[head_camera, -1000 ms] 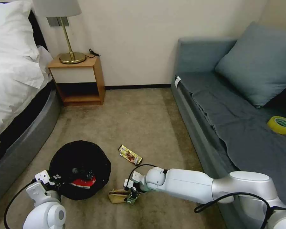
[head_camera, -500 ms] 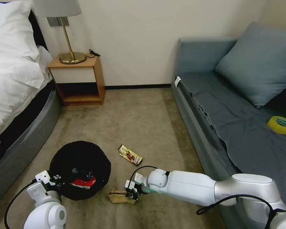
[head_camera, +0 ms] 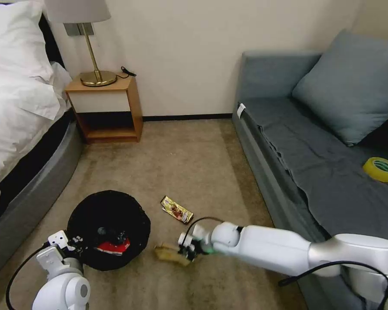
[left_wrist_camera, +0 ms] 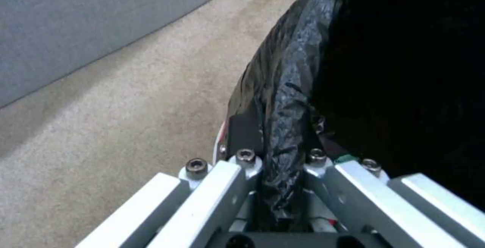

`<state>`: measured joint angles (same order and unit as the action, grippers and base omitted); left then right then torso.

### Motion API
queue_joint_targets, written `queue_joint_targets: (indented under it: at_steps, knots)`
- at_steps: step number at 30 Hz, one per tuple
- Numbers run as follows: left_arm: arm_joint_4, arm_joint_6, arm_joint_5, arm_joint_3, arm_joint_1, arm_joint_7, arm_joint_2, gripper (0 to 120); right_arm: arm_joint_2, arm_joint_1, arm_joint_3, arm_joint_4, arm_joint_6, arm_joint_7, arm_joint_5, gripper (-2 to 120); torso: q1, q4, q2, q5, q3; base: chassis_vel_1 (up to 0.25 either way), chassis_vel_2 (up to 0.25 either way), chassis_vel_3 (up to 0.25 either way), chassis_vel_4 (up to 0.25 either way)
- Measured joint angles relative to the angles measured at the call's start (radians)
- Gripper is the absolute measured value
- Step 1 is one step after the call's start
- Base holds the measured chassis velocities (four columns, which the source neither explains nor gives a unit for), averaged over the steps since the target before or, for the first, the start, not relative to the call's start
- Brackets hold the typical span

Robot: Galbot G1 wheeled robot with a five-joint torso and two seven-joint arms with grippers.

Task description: Pick up the trash bin, then pick up the garbage on the floor and place it into the trash bin.

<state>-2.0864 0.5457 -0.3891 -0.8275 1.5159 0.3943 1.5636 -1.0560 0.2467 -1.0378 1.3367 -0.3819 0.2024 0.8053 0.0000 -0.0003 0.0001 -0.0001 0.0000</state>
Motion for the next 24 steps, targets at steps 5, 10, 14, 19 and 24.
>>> queue_joint_targets:
  at_steps: [5, 10, 14, 19, 24]
  knots:
    - [0.003, -0.003, 0.000, -0.001, 0.003, -0.001, -0.001, 2, 0.050, -0.016, 0.148, 0.166, -0.067, -0.088, 0.043, 0, 0.000, 0.0002, 0.000, 0.0001, 0.000, 0.000, 0.000, 0.000, 0.000]
    - [0.002, -0.003, 0.001, 0.001, 0.002, -0.002, -0.001, 2, 0.029, -0.042, 0.233, 0.275, -0.121, -0.193, 0.109, 0, 0.000, 0.0001, 0.000, -0.0001, 0.000, 0.000, 0.000, 0.000, 0.000]
    - [-0.001, -0.003, 0.004, 0.006, 0.001, -0.002, 0.000, 2, -0.019, -0.054, 0.262, 0.336, -0.134, -0.254, 0.167, 0, 0.000, 0.0003, 0.000, -0.0001, 0.000, 0.000, 0.000, 0.000, 0.000]
    - [-0.003, 0.000, 0.009, 0.010, -0.001, -0.002, 0.003, 2, -0.124, -0.064, 0.239, 0.405, -0.134, -0.332, 0.247, 0, 0.000, 0.0004, 0.000, -0.0003, 0.000, 0.000, 0.000, 0.000, 0.000]
    - [-0.009, 0.003, 0.013, 0.012, -0.002, -0.002, 0.004, 2, -0.216, -0.064, 0.172, 0.385, -0.125, -0.372, 0.261, 0, 0.000, 0.0005, 0.000, -0.0003, 0.000, 0.000, 0.000, 0.000, 0.000]
